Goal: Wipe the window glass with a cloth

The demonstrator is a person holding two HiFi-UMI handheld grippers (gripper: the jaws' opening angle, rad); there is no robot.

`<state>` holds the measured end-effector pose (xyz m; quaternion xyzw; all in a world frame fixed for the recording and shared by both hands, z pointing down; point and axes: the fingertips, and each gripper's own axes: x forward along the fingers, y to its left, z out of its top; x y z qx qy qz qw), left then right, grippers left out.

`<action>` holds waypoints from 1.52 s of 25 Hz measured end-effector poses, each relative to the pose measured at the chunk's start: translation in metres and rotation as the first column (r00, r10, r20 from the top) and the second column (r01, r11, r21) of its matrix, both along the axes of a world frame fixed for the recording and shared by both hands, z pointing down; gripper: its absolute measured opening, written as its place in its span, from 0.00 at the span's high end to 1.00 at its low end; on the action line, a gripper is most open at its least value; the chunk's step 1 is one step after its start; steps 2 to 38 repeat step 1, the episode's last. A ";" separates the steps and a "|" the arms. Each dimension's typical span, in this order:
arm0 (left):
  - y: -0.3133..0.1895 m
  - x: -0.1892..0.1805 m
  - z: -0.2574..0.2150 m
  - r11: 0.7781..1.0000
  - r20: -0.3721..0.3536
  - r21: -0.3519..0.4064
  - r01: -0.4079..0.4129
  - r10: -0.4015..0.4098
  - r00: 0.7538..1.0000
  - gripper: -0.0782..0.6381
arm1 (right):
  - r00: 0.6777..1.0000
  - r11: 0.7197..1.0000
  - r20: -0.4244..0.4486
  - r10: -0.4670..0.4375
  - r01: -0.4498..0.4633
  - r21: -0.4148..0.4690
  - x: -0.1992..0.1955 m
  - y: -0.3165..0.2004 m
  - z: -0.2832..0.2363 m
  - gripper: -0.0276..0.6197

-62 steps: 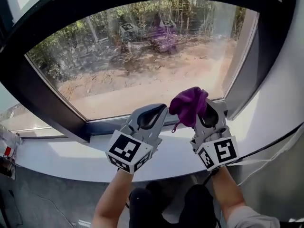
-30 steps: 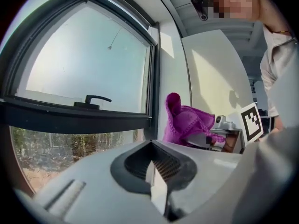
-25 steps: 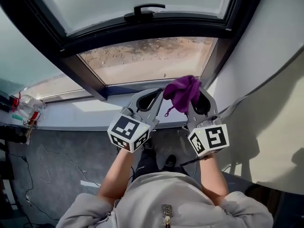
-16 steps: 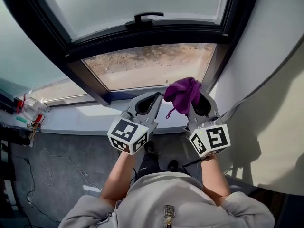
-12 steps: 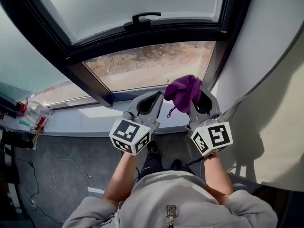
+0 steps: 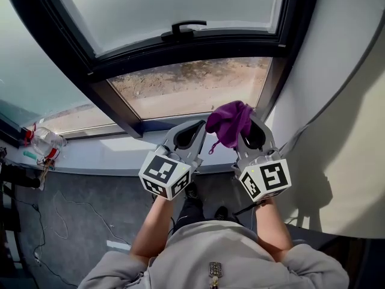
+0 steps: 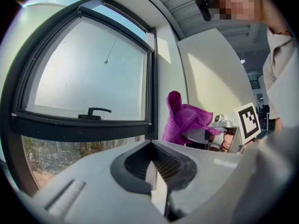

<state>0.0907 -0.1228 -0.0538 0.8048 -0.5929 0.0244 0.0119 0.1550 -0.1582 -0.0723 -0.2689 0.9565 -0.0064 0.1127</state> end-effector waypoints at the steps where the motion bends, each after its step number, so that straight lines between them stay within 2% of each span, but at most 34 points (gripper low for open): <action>1: 0.002 0.001 0.001 1.000 -0.001 -0.004 -0.002 0.002 1.000 0.89 | 1.000 1.000 -0.001 -0.002 0.002 -0.002 -0.001 0.002 0.001 0.77; 38: 0.002 0.001 0.001 1.000 -0.001 -0.004 -0.002 0.002 1.000 0.89 | 1.000 1.000 -0.001 -0.002 0.002 -0.002 -0.001 0.002 0.001 0.77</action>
